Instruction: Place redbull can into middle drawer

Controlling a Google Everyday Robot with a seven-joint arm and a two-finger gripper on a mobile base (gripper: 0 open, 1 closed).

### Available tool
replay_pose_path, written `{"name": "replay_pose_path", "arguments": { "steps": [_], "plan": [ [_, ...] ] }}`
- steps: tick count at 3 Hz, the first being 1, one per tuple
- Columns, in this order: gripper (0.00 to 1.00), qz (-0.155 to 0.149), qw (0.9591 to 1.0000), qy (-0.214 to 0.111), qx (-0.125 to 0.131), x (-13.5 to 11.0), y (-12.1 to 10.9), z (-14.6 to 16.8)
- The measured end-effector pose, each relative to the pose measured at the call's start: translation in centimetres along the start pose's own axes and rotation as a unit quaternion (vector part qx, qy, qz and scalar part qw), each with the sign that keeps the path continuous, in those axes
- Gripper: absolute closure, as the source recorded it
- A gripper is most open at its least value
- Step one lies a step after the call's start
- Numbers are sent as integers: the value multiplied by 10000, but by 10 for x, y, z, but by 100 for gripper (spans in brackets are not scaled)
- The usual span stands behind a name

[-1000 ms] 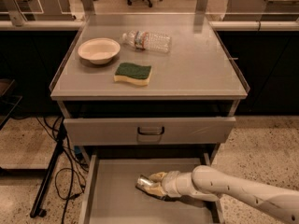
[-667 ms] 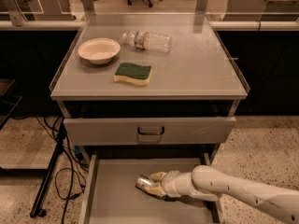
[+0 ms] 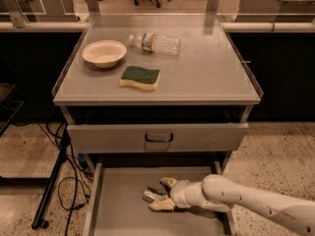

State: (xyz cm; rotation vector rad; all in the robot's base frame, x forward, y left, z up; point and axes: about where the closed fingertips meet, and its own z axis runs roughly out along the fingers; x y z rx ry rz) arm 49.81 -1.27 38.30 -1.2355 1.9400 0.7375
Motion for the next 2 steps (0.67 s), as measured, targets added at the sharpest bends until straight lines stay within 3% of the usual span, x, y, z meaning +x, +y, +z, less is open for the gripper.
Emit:
{"name": "replay_pose_path", "arguments": {
  "steps": [2],
  "plan": [
    [0,0,10000,0,0,0,0,0]
  ]
}}
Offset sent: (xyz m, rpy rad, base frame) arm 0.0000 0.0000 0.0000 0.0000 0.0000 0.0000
